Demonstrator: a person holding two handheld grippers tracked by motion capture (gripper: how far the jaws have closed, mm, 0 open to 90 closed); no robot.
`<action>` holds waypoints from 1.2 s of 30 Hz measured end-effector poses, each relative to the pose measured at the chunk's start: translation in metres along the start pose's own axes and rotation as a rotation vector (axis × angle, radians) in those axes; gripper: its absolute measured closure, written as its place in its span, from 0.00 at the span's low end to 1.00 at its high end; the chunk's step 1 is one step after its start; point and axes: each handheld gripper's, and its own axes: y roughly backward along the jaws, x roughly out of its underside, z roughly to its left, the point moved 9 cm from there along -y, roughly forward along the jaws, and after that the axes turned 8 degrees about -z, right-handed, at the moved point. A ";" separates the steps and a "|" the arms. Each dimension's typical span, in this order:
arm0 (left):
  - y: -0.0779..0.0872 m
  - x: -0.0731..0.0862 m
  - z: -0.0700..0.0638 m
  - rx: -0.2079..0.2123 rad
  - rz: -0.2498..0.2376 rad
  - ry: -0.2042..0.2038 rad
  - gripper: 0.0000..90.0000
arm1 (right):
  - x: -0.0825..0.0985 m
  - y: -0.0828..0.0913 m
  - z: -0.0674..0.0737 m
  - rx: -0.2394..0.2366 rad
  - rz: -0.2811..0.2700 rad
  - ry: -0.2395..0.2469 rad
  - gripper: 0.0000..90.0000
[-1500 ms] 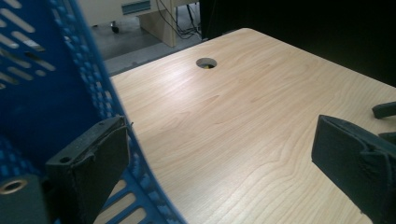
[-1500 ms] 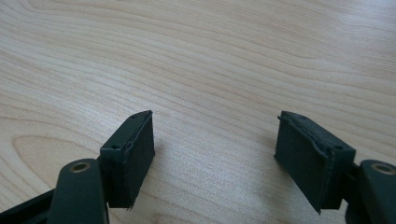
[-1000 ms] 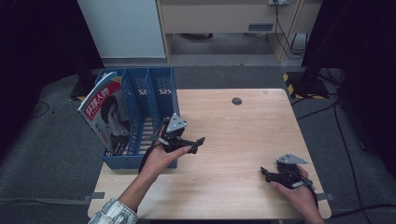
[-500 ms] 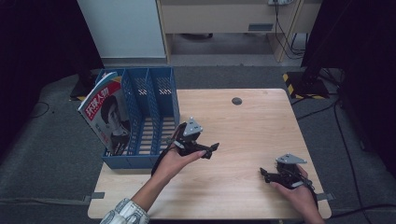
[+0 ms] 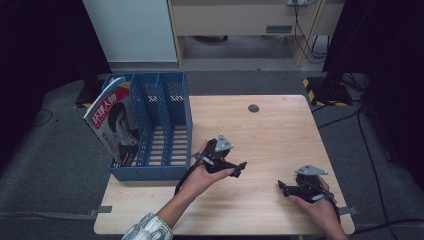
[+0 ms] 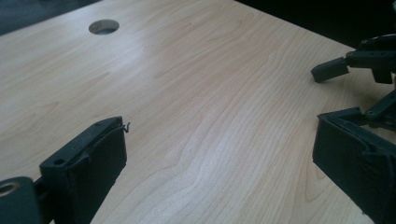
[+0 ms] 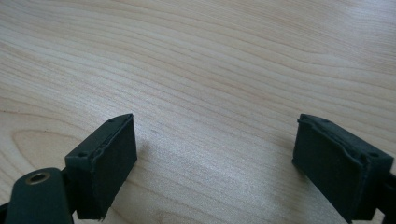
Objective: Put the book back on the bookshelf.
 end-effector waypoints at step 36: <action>-0.056 0.055 0.031 -0.132 0.175 0.031 0.05 | 0.000 0.000 0.000 -0.008 0.003 0.016 0.13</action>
